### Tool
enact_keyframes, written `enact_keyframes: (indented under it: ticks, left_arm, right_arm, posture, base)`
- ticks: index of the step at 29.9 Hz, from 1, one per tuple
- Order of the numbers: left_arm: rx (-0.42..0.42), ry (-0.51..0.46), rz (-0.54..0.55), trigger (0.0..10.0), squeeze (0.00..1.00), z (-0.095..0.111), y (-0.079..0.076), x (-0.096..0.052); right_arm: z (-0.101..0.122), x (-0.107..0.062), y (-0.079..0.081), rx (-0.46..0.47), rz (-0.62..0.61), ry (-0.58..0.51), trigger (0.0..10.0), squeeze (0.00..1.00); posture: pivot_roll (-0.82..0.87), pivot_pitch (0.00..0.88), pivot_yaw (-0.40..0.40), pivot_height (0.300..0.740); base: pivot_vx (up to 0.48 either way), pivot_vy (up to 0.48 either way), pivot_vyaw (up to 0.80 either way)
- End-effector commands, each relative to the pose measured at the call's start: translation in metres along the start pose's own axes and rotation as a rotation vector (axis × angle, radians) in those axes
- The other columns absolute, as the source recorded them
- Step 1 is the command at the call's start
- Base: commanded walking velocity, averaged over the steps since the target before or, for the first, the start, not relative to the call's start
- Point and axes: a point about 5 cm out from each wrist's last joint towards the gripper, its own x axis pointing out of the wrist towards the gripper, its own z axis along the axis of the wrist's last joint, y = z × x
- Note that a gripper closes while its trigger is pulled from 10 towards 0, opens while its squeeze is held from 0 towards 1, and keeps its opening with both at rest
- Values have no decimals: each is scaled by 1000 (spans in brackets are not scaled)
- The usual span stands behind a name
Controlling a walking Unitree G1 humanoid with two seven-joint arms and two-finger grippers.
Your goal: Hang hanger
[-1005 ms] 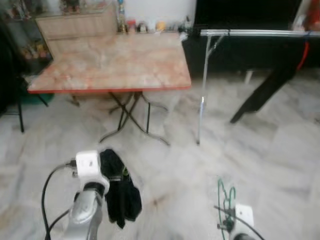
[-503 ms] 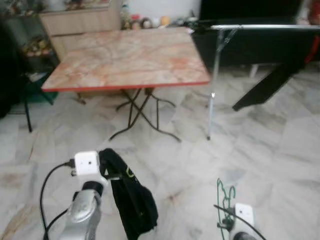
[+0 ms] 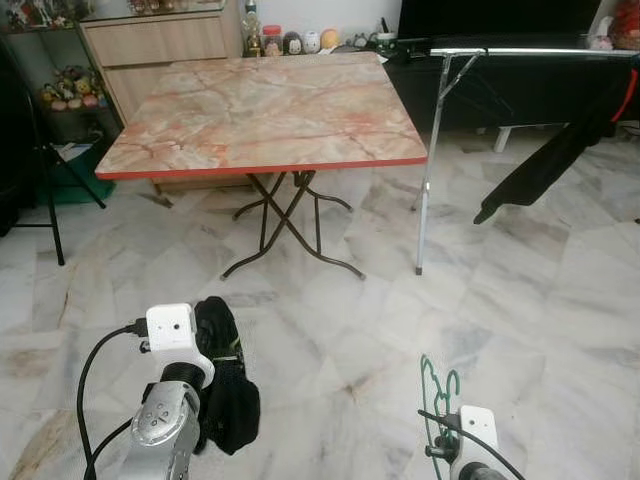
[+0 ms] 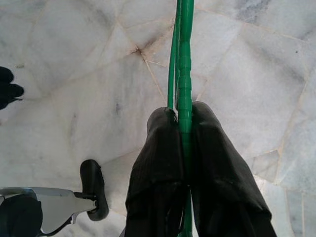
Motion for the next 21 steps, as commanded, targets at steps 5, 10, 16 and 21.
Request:
enact_keyframes:
  ticks: [5, 10, 16, 21]
  left_arm:
    - [11, -49, -22, 10000, 0, 13, -3, 3]
    - [1, -47, -23, 10000, 0, 12, -4, 3]
    - [-1, -50, -21, 10000, 0, 13, -4, 2]
    - [-6, -59, -19, 10000, 0, 15, -3, 2]
  right_arm:
    - [1, 1, 2, -4, 5, 1, 10000, 0]
    - [2, 1, 2, -11, 7, 1, 10000, 0]
    - [2, 1, 2, -13, 9, 2, 10000, 0]
    - [2, 1, 2, -35, 17, 9, 10000, 0]
  posture:
    - [-39, 0, 51, 732]
    - [-40, 0, 50, 732]
    - [-40, 0, 50, 732]
    - [-38, 0, 46, 732]
  base:
    - [0, 0, 0]
    - [50, 0, 0]
    - [261, 0, 0]
    - [298, 0, 0]
